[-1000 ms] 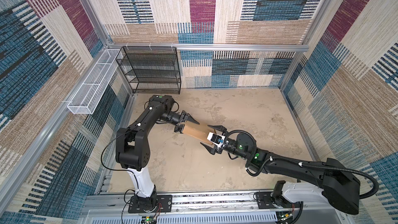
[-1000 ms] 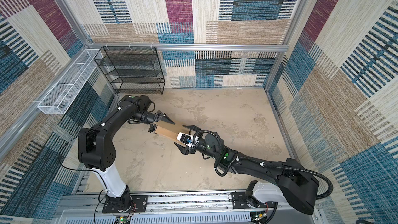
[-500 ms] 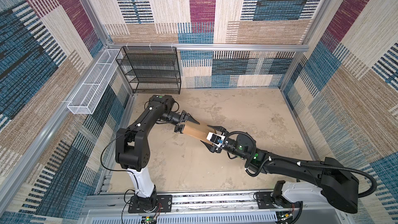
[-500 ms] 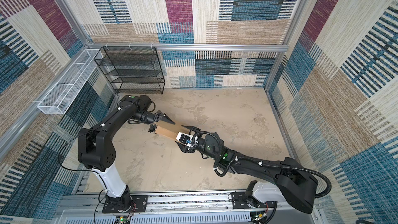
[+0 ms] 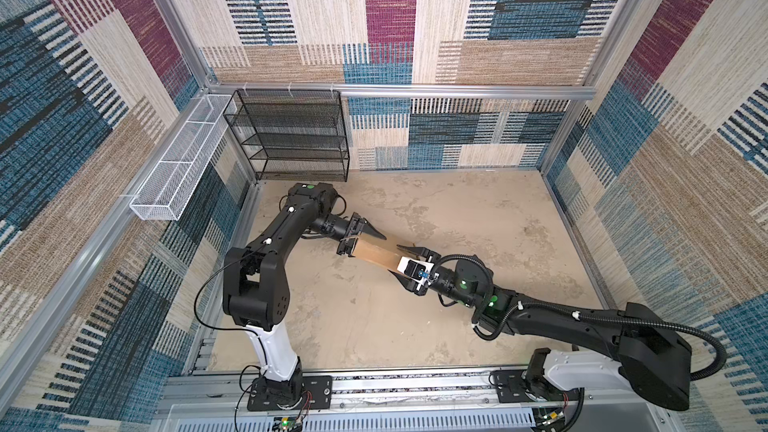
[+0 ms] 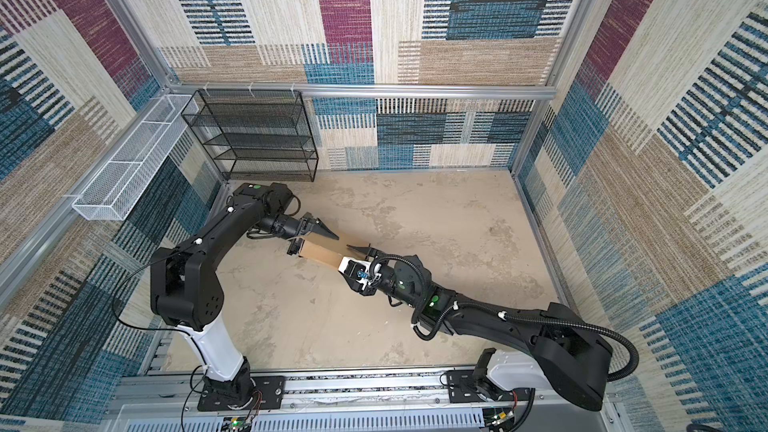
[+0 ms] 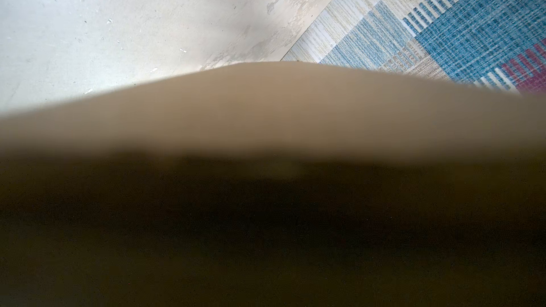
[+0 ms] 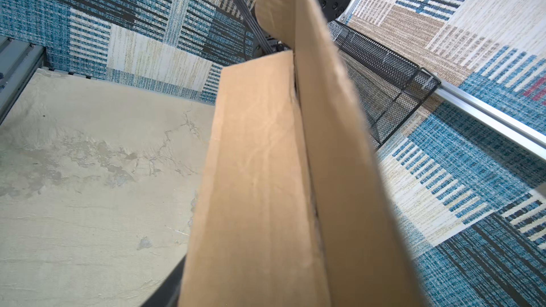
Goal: Fold the paper box
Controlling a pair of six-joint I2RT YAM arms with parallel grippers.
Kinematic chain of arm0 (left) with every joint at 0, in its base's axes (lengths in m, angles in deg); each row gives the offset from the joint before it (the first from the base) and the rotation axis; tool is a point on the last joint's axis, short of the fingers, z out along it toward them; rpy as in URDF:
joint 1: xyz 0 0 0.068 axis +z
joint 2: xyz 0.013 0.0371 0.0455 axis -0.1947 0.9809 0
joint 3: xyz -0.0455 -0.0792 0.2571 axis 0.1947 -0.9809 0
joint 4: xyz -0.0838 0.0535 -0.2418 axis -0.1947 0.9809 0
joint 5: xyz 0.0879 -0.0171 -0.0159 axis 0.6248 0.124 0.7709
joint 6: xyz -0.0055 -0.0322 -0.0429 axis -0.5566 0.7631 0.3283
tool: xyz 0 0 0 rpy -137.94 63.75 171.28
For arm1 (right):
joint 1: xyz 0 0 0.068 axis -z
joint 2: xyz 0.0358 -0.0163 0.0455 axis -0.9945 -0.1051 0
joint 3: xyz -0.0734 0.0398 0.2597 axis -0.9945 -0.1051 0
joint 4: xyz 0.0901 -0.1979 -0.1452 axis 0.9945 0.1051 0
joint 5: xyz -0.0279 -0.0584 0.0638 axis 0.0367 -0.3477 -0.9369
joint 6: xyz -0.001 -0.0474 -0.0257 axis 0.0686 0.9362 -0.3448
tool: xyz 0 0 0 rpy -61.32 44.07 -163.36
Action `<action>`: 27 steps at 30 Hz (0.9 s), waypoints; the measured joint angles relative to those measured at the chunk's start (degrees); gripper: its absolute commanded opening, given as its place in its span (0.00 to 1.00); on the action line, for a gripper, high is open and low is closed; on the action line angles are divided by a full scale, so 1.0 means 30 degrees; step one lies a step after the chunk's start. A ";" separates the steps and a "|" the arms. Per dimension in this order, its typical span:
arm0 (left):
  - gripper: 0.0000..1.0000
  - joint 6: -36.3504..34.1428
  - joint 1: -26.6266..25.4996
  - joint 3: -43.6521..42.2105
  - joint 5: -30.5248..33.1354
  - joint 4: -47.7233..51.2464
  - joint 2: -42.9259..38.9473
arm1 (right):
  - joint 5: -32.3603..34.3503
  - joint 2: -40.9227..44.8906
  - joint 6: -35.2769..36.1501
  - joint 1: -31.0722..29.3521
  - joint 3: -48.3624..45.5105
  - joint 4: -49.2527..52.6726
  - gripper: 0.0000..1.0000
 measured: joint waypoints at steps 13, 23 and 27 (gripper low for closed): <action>0.25 0.0007 0.0000 0.0328 -0.0029 0.0160 0.0270 | 0.0087 0.0051 0.0546 0.0022 0.0131 0.0131 0.50; 0.99 -0.0277 -0.0051 0.0962 -0.0430 0.0270 0.0765 | 0.0648 0.0415 0.0678 0.0015 0.0131 0.0211 0.48; 0.99 -0.0408 0.0182 0.0962 -0.0437 0.0233 0.0801 | 0.0889 0.0641 0.0685 0.0022 0.0117 0.0219 0.48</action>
